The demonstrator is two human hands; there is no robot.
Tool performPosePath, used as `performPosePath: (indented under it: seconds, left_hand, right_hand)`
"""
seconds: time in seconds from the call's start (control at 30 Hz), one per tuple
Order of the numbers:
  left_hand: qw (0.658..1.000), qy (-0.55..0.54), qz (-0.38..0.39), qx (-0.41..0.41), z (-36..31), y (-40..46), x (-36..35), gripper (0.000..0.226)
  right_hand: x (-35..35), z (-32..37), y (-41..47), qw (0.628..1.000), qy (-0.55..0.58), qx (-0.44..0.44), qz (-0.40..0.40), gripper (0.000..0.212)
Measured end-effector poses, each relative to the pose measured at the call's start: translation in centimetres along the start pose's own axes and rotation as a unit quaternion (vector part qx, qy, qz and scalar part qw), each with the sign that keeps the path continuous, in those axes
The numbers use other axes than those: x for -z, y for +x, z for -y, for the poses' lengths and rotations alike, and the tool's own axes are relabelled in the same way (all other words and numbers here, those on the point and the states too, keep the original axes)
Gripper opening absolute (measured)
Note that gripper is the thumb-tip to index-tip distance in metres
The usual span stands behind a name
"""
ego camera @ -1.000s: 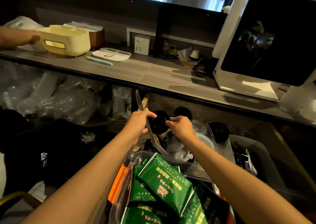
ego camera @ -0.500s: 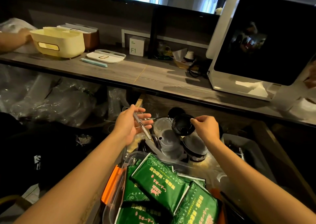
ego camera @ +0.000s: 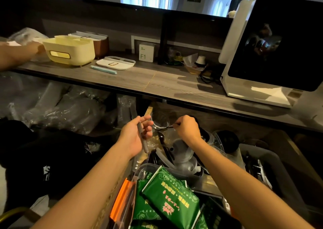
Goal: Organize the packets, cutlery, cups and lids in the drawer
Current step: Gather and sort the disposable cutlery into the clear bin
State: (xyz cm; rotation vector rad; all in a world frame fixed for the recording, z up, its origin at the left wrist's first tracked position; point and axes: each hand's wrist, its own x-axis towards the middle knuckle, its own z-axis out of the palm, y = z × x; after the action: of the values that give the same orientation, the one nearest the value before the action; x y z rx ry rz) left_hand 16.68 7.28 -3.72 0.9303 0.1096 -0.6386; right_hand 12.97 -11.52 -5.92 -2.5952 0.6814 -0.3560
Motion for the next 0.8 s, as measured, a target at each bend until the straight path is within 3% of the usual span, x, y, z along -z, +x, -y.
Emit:
performPosePath:
  seconds: [0.23, 0.33, 0.43, 0.6, 0.7, 0.8]
  left_hand:
    - [0.999, 0.019, 0.032, 0.011, 0.3, -0.8, -0.6, 0.039]
    - [0.998, 0.034, 0.038, 0.031, 0.3, -1.2, -1.2, 0.045]
    - [0.997, 0.036, 0.049, 0.038, 0.0, -2.0, -2.5, 0.047]
    - [0.997, -0.004, 0.056, 0.043, 0.1, -4.2, -5.0, 0.047]
    - [0.996, -0.063, 0.058, 0.015, 0.4, -4.8, -5.5, 0.036]
    - [0.997, -0.069, 0.042, -0.016, 0.8, -4.6, -5.0, 0.035]
  right_hand:
    - [4.2, -0.1, -2.5, 0.982, 0.109, -0.009, -0.153, 0.018]
    - [6.6, 0.9, -4.7, 0.955, 0.175, 0.005, -0.239, 0.016]
    - [8.0, 2.7, -7.0, 0.915, 0.299, 0.006, -0.270, 0.012]
    - [7.0, 4.6, -9.5, 0.824, 0.526, -0.074, -0.197, 0.015]
    - [5.2, 5.1, -10.9, 0.827, 0.531, -0.112, -0.148, 0.020]
    - [4.0, 5.8, -12.4, 0.866, 0.490, -0.077, -0.067, 0.017]
